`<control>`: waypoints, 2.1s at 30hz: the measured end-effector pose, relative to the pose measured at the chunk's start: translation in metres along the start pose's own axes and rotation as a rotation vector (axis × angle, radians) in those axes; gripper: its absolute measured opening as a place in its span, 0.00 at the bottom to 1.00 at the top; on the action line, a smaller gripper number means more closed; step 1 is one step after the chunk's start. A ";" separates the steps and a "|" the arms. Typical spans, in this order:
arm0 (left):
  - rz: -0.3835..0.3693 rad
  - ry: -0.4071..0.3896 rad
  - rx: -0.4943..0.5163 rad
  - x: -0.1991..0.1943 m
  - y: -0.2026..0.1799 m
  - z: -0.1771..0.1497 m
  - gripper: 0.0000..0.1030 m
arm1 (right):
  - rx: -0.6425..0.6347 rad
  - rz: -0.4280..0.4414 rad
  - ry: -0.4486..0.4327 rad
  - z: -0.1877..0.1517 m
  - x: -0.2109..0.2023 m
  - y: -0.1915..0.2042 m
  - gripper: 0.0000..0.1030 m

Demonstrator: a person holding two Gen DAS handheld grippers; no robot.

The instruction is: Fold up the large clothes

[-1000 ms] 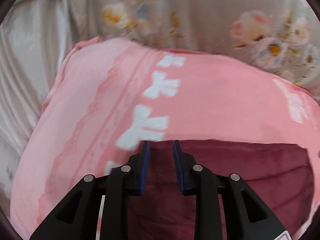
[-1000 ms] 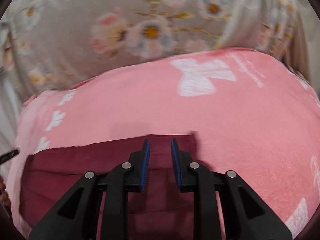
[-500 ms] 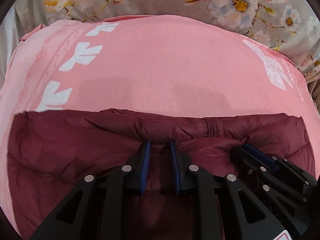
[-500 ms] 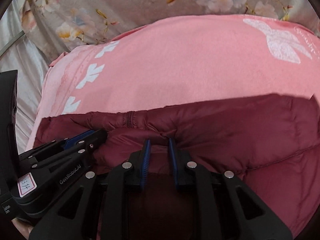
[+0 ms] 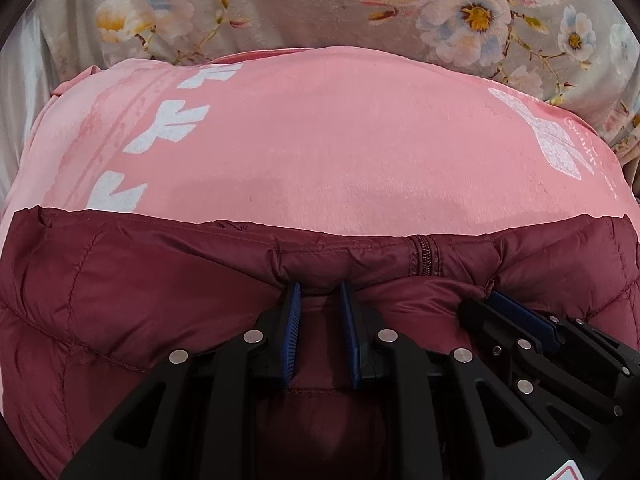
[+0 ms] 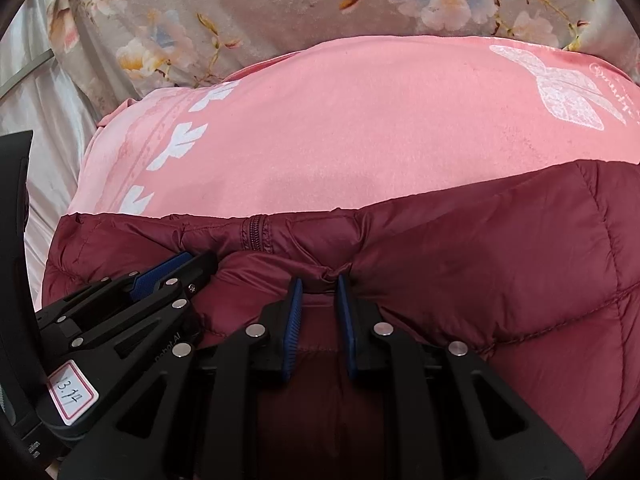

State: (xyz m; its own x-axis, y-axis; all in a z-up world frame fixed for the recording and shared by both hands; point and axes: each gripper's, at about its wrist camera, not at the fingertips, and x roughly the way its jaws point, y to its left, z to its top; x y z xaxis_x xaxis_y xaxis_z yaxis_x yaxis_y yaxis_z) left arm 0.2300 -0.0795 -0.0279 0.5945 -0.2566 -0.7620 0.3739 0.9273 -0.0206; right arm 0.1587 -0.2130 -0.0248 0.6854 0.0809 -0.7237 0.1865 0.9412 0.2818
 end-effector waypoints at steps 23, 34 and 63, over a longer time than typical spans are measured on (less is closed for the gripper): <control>-0.032 -0.007 -0.061 -0.061 0.037 -0.026 0.24 | -0.044 0.019 -0.026 -0.030 -0.064 0.028 0.19; 0.023 0.030 -0.066 -0.086 0.047 -0.072 0.32 | -0.050 0.000 0.006 -0.074 -0.074 0.054 0.19; -0.239 0.141 -0.691 -0.141 0.189 -0.164 0.48 | -0.092 0.011 0.007 -0.153 -0.109 0.066 0.19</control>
State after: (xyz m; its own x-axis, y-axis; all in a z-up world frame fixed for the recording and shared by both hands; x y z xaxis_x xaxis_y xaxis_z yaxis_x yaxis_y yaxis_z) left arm 0.1003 0.1771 -0.0299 0.4387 -0.4788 -0.7605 -0.0787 0.8225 -0.5633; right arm -0.0111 -0.1094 -0.0234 0.6820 0.0930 -0.7254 0.1137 0.9663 0.2308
